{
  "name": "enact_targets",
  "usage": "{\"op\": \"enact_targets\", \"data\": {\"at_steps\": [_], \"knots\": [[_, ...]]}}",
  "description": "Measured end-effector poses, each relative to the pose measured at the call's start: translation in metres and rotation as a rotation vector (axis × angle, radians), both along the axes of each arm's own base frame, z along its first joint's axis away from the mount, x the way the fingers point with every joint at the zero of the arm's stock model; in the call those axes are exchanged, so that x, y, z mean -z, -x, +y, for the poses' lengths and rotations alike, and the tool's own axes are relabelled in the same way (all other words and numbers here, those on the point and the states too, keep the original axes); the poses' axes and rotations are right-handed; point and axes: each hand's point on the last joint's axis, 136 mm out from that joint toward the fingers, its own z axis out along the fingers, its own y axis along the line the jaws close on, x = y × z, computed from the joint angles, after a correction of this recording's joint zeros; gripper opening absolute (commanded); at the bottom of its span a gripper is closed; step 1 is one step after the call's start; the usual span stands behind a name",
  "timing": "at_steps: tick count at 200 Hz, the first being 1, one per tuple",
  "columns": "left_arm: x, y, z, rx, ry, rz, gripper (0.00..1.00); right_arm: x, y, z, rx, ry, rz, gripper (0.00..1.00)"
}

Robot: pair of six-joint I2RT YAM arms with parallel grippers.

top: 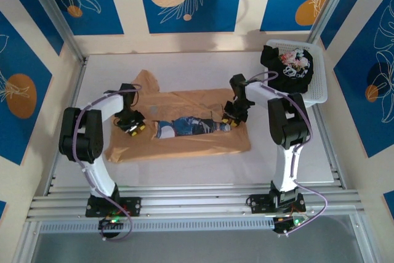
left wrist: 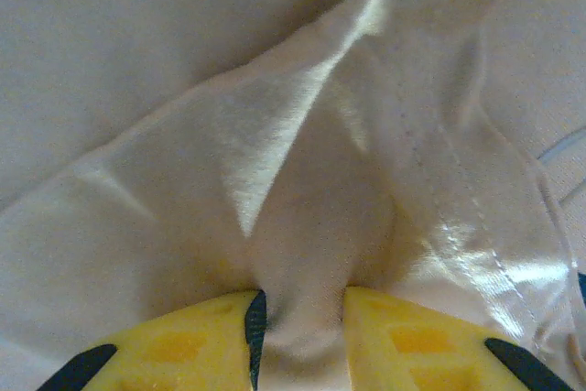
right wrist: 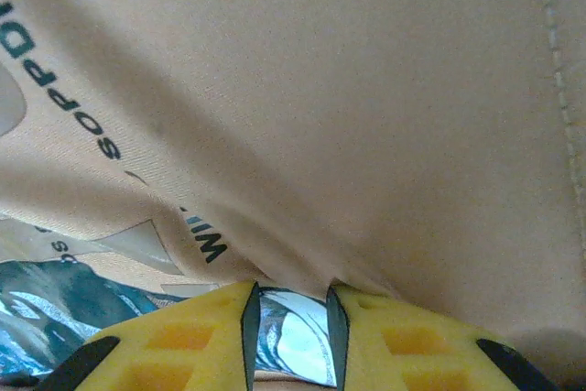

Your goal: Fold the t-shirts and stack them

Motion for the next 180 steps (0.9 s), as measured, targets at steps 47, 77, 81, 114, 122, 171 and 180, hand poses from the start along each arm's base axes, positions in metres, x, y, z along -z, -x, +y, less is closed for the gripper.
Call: {"op": "enact_targets", "data": {"at_steps": [47, 77, 81, 114, 122, 171, 180], "knots": [[-0.001, 0.049, -0.004, 0.05, -0.024, 0.057, 0.35, -0.002, 0.055, -0.019, 0.02, 0.052, 0.111, 0.37], [-0.022, 0.034, 0.0, 0.081, -0.059, 0.021, 0.46, -0.021, 0.054, -0.017, 0.016, 0.033, 0.054, 0.45], [-0.028, 0.026, -0.001, 0.083, -0.06, 0.001, 0.47, -0.025, 0.051, -0.016, 0.012, 0.028, 0.039, 0.45], [-0.084, -0.09, -0.015, 0.087, -0.056, -0.225, 0.5, -0.062, -0.003, -0.008, 0.015, -0.023, -0.116, 0.45], [-0.091, -0.117, -0.017, 0.081, -0.06, -0.269, 0.52, -0.069, -0.019, -0.009, 0.021, -0.032, -0.151, 0.45], [-0.075, -0.222, -0.008, 0.011, -0.093, -0.343, 0.56, -0.079, -0.087, -0.022, 0.059, -0.037, -0.243, 0.45], [-0.069, -0.233, -0.005, -0.003, -0.094, -0.347, 0.56, -0.077, -0.094, -0.024, 0.063, -0.034, -0.247, 0.46]]}}
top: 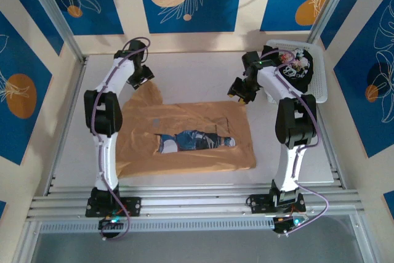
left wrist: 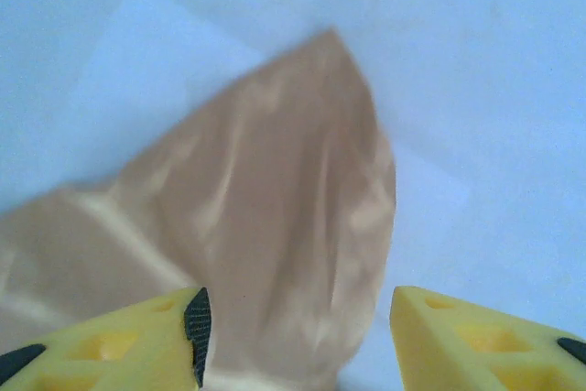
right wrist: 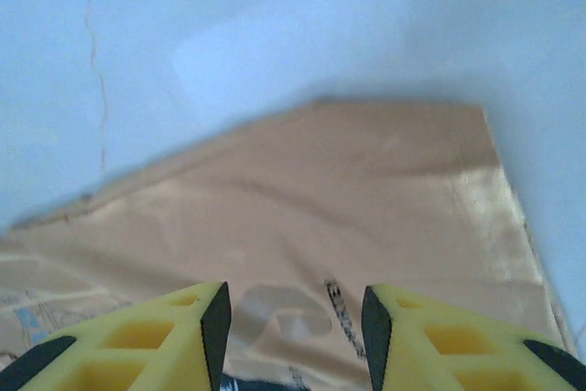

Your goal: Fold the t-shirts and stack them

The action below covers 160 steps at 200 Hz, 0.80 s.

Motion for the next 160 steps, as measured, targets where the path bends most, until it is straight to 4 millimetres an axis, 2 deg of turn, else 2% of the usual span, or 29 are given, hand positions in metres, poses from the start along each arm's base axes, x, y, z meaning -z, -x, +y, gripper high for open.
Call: {"op": "enact_targets", "data": {"at_steps": [46, 83, 93, 109, 143, 160], "knots": [[0.029, -0.033, 0.015, -0.041, -0.007, -0.028, 0.55, 0.008, -0.022, 0.001, 0.003, 0.014, -0.009, 0.46], [0.053, -0.044, 0.01, -0.029, 0.012, -0.032, 0.54, 0.011, -0.026, -0.004, 0.011, 0.022, -0.002, 0.46], [0.051, -0.045, 0.007, -0.023, 0.015, -0.034, 0.52, 0.013, -0.026, -0.008, 0.017, 0.032, 0.002, 0.46], [0.049, -0.048, 0.003, -0.013, 0.028, -0.043, 0.42, 0.017, -0.027, -0.016, 0.031, 0.054, 0.011, 0.47], [0.057, -0.039, 0.003, -0.012, 0.015, 0.003, 0.11, 0.03, -0.029, -0.031, 0.056, 0.118, 0.044, 0.48], [0.057, -0.037, 0.004, -0.008, 0.012, 0.008, 0.01, 0.038, -0.032, -0.036, 0.067, 0.144, 0.063, 0.45]]}}
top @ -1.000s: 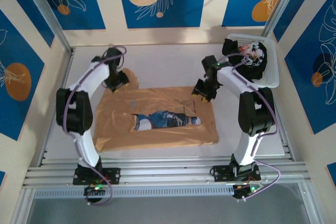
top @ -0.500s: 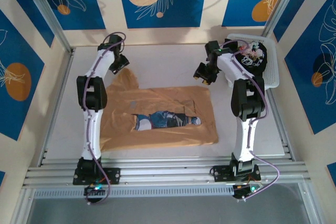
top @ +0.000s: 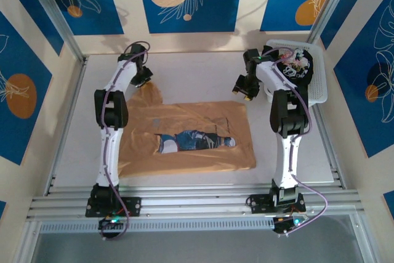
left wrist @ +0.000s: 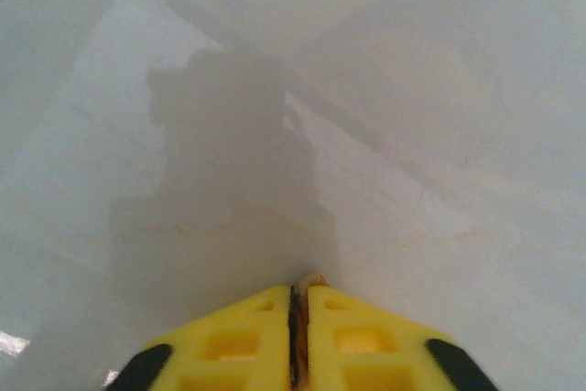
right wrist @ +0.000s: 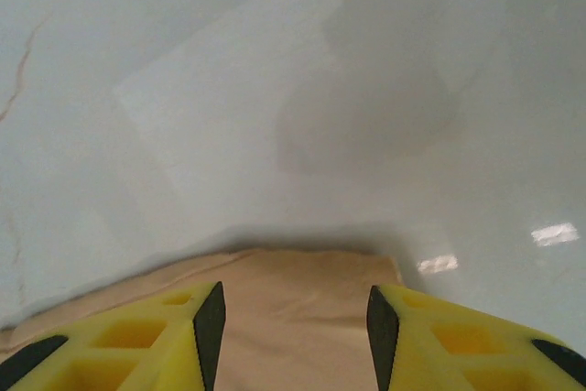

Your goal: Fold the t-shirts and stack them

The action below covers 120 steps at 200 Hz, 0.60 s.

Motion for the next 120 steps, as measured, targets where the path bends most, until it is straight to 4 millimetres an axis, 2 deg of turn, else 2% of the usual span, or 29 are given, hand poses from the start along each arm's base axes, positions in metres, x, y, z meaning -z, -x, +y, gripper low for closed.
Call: {"op": "enact_targets", "data": {"at_steps": [47, 92, 111, 120], "knots": [[-0.005, -0.001, -0.006, 0.009, 0.024, -0.004, 0.0, 0.024, 0.004, -0.007, 0.025, 0.05, 0.084, 0.44], [-0.006, 0.001, -0.013, 0.022, 0.052, 0.002, 0.0, 0.028, 0.01, -0.007, 0.032, 0.058, 0.113, 0.44], [-0.008, 0.001, -0.016, 0.029, 0.064, 0.0, 0.0, 0.028, 0.011, -0.003, 0.027, 0.051, 0.115, 0.39], [-0.011, 0.001, -0.016, 0.031, 0.069, -0.003, 0.0, 0.029, 0.011, -0.001, 0.026, 0.046, 0.116, 0.32]]}}
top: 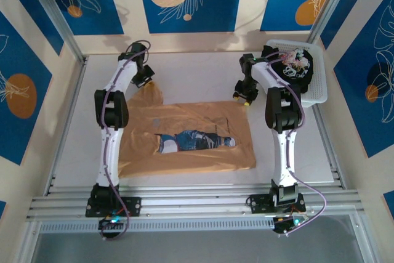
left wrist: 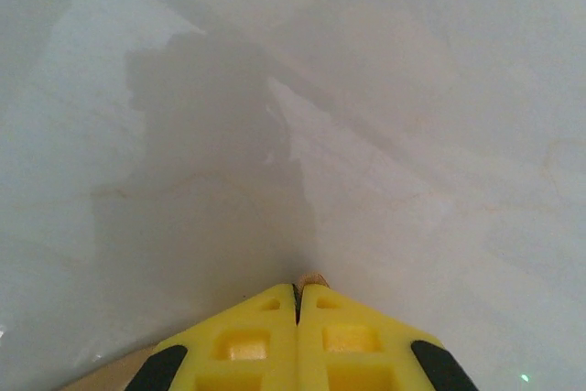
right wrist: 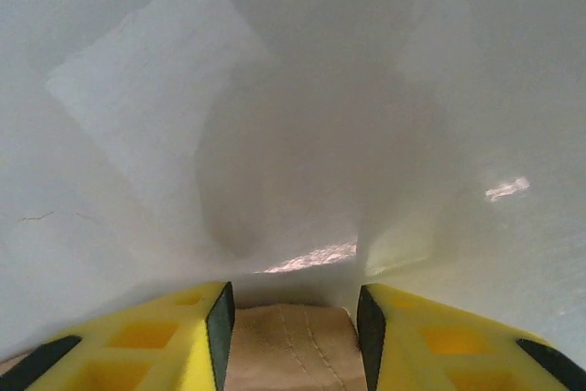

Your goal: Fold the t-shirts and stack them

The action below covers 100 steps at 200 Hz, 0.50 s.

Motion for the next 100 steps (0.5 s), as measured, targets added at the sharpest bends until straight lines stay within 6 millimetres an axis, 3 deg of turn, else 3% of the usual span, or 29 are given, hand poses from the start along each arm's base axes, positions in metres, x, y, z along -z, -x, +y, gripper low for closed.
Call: {"op": "enact_targets", "data": {"at_steps": [49, 100], "knots": [[-0.019, -0.004, -0.004, 0.01, 0.03, -0.036, 0.0, 0.004, -0.001, 0.005, 0.014, -0.015, 0.011, 0.0], [-0.047, -0.008, -0.004, 0.036, 0.04, -0.085, 0.0, 0.001, -0.003, -0.001, -0.007, 0.019, -0.017, 0.0]]}}
